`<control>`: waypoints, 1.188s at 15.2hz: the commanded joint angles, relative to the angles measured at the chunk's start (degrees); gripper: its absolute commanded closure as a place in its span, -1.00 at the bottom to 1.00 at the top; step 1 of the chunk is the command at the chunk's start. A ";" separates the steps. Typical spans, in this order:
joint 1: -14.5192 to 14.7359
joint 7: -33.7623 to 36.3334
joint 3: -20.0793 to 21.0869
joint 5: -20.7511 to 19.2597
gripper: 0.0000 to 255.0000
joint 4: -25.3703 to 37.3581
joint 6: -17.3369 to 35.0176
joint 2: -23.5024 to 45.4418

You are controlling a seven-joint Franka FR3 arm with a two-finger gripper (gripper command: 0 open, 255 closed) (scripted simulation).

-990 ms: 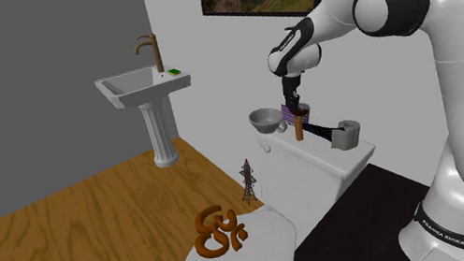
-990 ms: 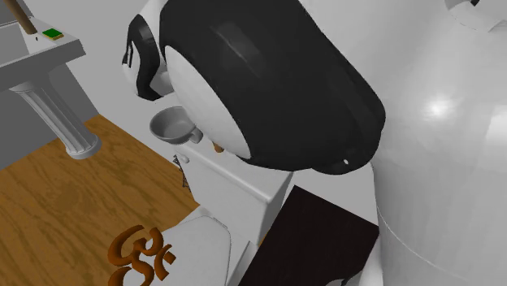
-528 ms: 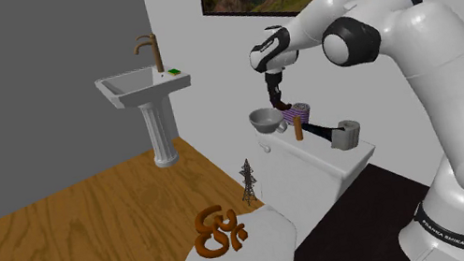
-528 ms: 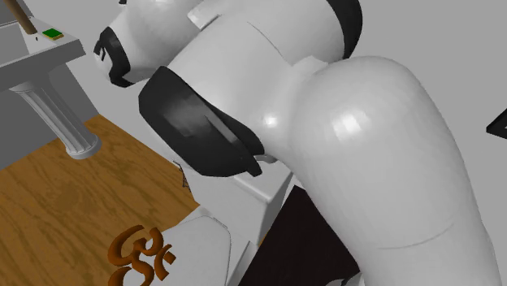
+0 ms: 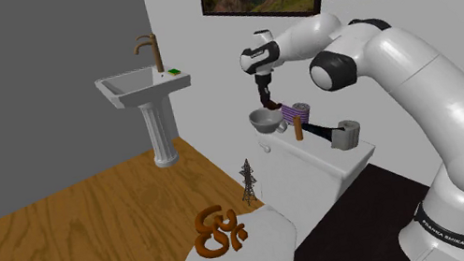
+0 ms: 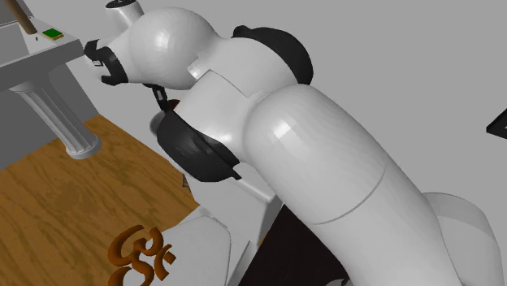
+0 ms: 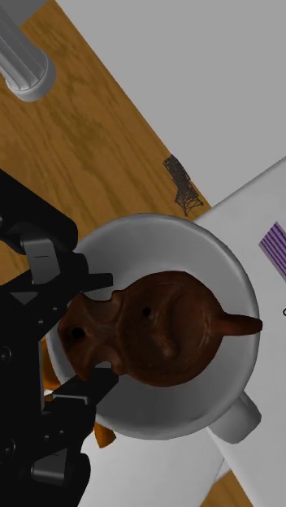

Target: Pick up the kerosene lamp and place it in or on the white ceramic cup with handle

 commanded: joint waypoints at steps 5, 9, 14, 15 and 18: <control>-0.09 -0.10 0.59 0.60 1.00 -0.78 2.85 2.10; -0.30 -0.21 1.08 1.07 1.00 -0.99 4.92 3.96; -0.30 -0.21 1.08 1.07 1.00 -0.99 4.92 3.96; -0.30 -0.21 1.08 1.07 1.00 -0.99 4.92 3.96; -0.30 -0.21 1.08 1.07 -1.00 -1.01 4.92 3.95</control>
